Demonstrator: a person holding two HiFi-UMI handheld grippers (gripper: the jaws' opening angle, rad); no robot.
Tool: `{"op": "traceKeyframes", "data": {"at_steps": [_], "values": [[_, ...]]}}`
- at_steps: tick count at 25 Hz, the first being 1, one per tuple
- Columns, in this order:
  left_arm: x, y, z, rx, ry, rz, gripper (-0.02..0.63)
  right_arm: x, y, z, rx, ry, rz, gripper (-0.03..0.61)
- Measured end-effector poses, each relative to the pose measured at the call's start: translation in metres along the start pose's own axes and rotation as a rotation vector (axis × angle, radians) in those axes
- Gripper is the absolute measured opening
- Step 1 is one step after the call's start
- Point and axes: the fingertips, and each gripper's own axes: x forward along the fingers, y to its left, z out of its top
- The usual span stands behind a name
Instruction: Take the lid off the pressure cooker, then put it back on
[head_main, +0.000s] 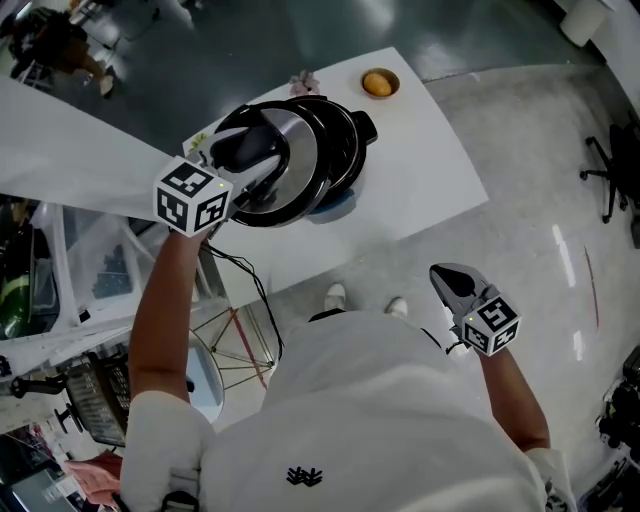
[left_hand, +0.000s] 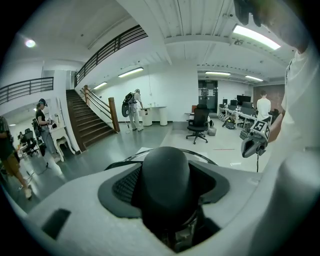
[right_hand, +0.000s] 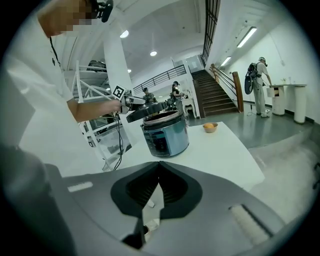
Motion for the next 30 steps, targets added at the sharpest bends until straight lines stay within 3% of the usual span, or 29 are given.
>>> {"op": "traceKeyframes", "data": {"at_steps": [14,30], "values": [[0.063,-0.009,0.011,0.05,0.035,-0.091,0.287,-0.024,-0.013,-0.012,0.057,-0.02,-0.094,0.012],[0.091,-0.006,0.003,0.079,0.066,-0.121,0.287,-0.037,-0.019,-0.019,0.09,-0.017,-0.144,0.012]]}}
